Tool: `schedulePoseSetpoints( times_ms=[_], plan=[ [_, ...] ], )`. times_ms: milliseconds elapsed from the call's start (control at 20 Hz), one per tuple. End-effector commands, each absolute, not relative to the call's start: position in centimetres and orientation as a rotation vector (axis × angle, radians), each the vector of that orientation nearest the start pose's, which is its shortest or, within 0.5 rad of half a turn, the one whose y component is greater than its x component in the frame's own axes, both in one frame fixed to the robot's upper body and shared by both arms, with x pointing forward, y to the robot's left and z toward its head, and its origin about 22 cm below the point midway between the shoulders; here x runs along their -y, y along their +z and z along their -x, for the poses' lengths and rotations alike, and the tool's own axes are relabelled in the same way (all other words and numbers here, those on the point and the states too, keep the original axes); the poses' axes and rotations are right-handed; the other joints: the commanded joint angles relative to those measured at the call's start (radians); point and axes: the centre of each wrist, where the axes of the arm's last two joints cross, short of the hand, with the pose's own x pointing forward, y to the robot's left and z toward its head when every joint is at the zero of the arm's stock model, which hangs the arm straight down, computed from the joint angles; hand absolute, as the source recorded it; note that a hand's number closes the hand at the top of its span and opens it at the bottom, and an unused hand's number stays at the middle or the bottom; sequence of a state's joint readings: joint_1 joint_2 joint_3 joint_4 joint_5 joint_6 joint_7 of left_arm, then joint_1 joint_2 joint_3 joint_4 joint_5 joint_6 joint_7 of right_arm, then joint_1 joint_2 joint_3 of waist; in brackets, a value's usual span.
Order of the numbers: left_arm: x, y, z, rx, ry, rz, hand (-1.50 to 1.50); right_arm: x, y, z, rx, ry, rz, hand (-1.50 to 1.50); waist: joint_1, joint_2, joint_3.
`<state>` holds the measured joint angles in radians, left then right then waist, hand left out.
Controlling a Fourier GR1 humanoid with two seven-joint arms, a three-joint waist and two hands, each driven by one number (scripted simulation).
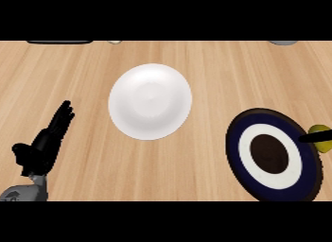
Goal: Pick the lemon from the plate and place it in the plate
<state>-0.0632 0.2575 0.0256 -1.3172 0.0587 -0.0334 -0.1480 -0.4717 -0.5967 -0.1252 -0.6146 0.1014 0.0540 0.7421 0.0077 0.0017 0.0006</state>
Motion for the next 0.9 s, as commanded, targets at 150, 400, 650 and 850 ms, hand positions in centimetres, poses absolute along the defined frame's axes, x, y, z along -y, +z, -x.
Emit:
schedulePoseSetpoints(
  times_ms=[150, 400, 650, 850],
  plan=[
    [-29.3, -2.7, -25.8, 1.525, -0.141, -0.144, 0.00, 44.2, 0.0, -31.5, 0.440, 0.060, 0.519, 1.50, 0.000, 0.001, 0.000],
    [-30.1, -1.7, -24.8, 1.519, -0.155, -0.172, 0.00, 41.3, -2.5, -31.3, 0.476, 0.070, 0.548, 1.50, -0.004, -0.004, 0.000],
    [-29.8, -2.8, -24.9, 1.517, -0.142, -0.148, 0.00, 38.3, -1.4, -33.0, 0.746, 0.477, 0.640, 1.50, 0.010, -0.004, -0.001],
    [-29.7, -2.5, -25.3, 1.507, -0.157, -0.135, 0.00, 31.2, -1.9, -33.8, 1.029, 0.914, 0.702, 1.50, 0.017, -0.008, -0.002]
  ],
)
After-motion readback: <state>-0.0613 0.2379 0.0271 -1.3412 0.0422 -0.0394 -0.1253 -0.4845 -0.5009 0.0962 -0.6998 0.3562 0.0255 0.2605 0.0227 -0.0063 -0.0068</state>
